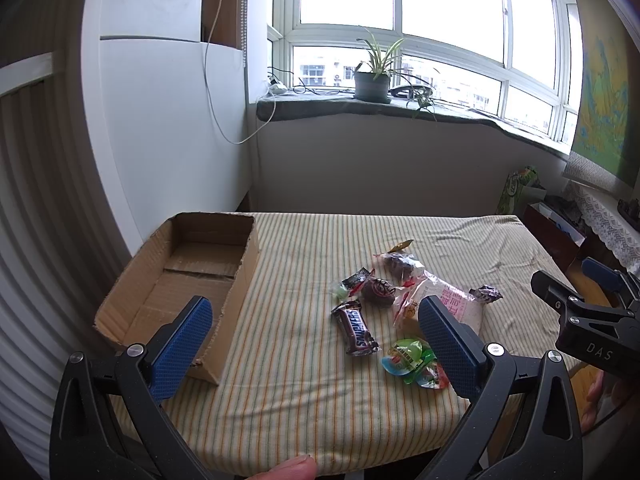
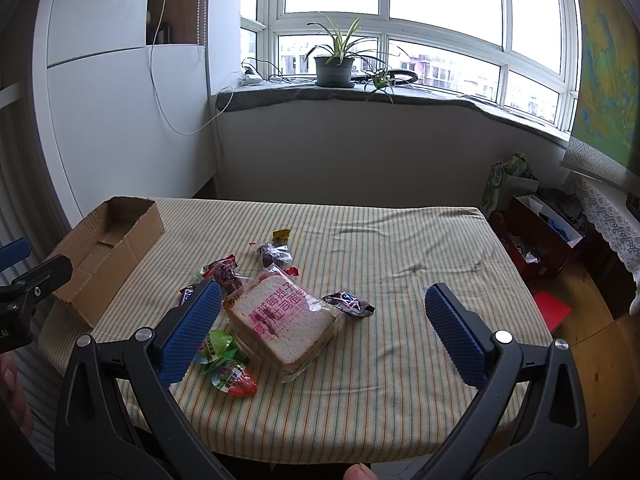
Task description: Organize snacks
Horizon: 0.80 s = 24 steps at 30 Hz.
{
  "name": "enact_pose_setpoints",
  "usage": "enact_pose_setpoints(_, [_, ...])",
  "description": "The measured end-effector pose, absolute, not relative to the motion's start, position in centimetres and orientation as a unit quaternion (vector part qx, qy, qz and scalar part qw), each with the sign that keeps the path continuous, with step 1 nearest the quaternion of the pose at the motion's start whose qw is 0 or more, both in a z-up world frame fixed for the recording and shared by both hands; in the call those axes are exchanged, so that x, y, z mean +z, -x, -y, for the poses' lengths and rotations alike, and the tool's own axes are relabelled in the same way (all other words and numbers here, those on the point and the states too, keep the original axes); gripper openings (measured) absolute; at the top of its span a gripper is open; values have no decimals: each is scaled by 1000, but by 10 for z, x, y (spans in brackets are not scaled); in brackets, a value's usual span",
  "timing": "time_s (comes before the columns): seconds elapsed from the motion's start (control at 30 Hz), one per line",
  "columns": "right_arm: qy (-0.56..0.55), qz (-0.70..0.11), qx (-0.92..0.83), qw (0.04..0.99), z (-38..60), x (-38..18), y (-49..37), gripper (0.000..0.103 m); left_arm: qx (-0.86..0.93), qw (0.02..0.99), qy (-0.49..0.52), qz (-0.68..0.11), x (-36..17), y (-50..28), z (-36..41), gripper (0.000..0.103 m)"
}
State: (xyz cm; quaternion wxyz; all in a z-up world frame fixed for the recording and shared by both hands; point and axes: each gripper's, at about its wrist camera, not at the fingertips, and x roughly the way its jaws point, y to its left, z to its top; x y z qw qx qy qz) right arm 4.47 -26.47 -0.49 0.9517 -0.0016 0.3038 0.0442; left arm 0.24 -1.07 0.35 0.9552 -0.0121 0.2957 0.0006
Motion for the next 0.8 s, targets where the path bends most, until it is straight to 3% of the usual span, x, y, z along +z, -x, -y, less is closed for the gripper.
enact_pose_setpoints(0.8, [2, -304, 44, 952, 264, -4, -44, 103, 0, 956, 11, -292, 7, 0, 11, 102])
